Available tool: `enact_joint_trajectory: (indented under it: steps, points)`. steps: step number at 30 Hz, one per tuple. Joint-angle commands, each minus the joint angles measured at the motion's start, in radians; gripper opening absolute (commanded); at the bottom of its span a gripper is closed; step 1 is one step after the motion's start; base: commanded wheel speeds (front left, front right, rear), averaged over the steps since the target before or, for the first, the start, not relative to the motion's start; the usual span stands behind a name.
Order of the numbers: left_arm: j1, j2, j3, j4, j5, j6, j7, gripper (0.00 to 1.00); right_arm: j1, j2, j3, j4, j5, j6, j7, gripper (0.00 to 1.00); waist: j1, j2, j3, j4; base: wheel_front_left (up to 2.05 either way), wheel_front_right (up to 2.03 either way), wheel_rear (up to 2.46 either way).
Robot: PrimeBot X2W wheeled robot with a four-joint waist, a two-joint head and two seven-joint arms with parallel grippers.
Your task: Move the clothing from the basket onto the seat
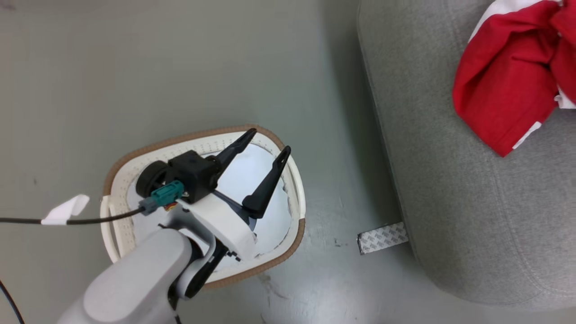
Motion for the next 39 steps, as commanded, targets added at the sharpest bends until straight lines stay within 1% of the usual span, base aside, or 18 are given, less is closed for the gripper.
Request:
enact_joint_trajectory:
  steps: [1, 5, 10, 14, 18, 21, 22, 24, 26, 31, 36, 39]
  points:
    - [0.013, 0.009, 0.004, 0.006, -0.01, 0.002, -0.008, 1.0, 0.014, -0.01, 0.01, 0.006, 0.01, -0.003, -0.001, 1.0, -0.0001, 0.0, -0.026, -0.009, 0.0, 0.0, 0.0]
    - [0.04, 0.003, 0.011, 0.028, -0.029, 0.006, -0.034, 1.0, 0.041, -0.019, 0.054, 0.009, 0.04, -0.003, 0.031, 1.0, -0.0001, 0.0, -0.097, -0.016, 0.0, 0.0, 0.0]
    - [0.085, -0.009, 0.032, 0.061, -0.056, 0.02, -0.071, 1.0, 0.075, -0.06, 0.107, -0.039, 0.073, -0.003, 0.057, 1.0, -0.0001, 0.0, -0.211, -0.011, 0.0, 0.0, 0.0]
    - [0.128, -0.02, 0.057, 0.08, -0.087, 0.031, -0.1, 1.0, 0.092, -0.095, 0.128, -0.104, 0.072, -0.003, 0.015, 1.0, -0.0001, 0.0, -0.316, 0.011, 0.0, 0.0, 0.0]
    - [0.177, -0.023, 0.103, 0.092, -0.113, 0.048, -0.123, 1.0, 0.127, -0.121, 0.152, -0.185, 0.054, -0.003, -0.026, 1.0, -0.0001, 0.0, -0.417, 0.044, 0.0, 0.0, 0.0]
    - [0.215, -0.021, 0.136, 0.095, -0.131, 0.059, -0.13, 1.0, 0.148, -0.129, 0.161, -0.247, 0.045, -0.003, -0.053, 1.0, -0.0001, 0.0, -0.477, 0.075, 0.0, 0.0, 0.0]
    - [0.228, -0.025, 0.146, 0.097, -0.141, 0.054, -0.131, 1.0, 0.16, -0.13, 0.159, -0.265, 0.039, -0.003, -0.067, 1.0, -0.0001, 0.0, -0.495, 0.088, 0.0, 0.0, 0.0]
    - [0.246, -0.02, 0.168, 0.093, -0.149, 0.06, -0.135, 1.0, 0.183, -0.139, 0.16, -0.309, 0.008, -0.003, -0.092, 1.0, -0.0001, 0.0, -0.517, 0.113, 0.0, 0.0, 0.0]
    - [0.256, -0.018, 0.178, 0.089, -0.153, 0.062, -0.136, 1.0, 0.195, -0.134, 0.157, -0.331, -0.007, -0.002, -0.111, 1.0, -0.0001, 0.0, -0.526, 0.125, 0.0, 0.0, 0.0]
    - [0.315, -0.013, 0.237, 0.078, -0.16, 0.073, -0.137, 1.0, 0.287, -0.094, 0.106, -0.409, -0.064, -0.003, -0.197, 1.0, -0.0001, 0.0, -0.561, 0.177, 0.0, 0.0, 0.0]
    - [0.38, -0.025, 0.307, 0.056, -0.141, 0.074, -0.137, 1.0, 0.418, -0.009, 0.021, -0.473, -0.124, -0.003, -0.27, 1.0, -0.0001, 0.0, -0.585, 0.216, 0.0, 0.0, 0.0]
    - [0.418, -0.046, 0.349, 0.05, -0.133, 0.071, -0.138, 1.0, 0.516, 0.063, -0.066, -0.498, -0.178, -0.003, -0.315, 1.0, -0.0001, 0.0, -0.596, 0.236, 0.0, 0.0, 0.0]
